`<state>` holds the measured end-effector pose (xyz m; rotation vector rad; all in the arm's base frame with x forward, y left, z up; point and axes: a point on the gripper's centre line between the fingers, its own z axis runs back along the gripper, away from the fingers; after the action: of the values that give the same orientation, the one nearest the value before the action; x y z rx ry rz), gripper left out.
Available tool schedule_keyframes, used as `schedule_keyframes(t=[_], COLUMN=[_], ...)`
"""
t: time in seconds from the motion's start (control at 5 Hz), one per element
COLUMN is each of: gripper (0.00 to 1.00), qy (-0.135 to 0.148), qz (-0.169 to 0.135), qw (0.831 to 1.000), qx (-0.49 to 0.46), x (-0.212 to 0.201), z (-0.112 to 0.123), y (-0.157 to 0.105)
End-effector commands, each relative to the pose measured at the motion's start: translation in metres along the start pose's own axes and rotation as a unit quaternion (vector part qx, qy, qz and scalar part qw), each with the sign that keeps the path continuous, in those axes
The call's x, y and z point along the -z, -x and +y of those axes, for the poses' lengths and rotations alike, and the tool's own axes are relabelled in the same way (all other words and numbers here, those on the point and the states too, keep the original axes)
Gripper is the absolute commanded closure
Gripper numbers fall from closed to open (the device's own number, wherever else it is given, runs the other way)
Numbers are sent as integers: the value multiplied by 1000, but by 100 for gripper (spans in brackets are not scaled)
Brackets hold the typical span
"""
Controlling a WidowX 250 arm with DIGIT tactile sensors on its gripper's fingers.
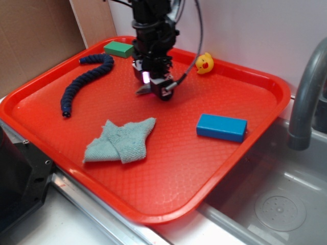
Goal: Grab the wood chip.
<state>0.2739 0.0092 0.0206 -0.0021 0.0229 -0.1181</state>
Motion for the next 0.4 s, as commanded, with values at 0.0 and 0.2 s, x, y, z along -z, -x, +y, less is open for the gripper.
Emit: schedule_keyframes(t=[0.0,0.2], gripper=[100,100], qy=[30,-28], qz=[-36,-64], qw=[998,995], qx=[-47,-71], x=[-36,-86], z=[23,17], y=[24,45])
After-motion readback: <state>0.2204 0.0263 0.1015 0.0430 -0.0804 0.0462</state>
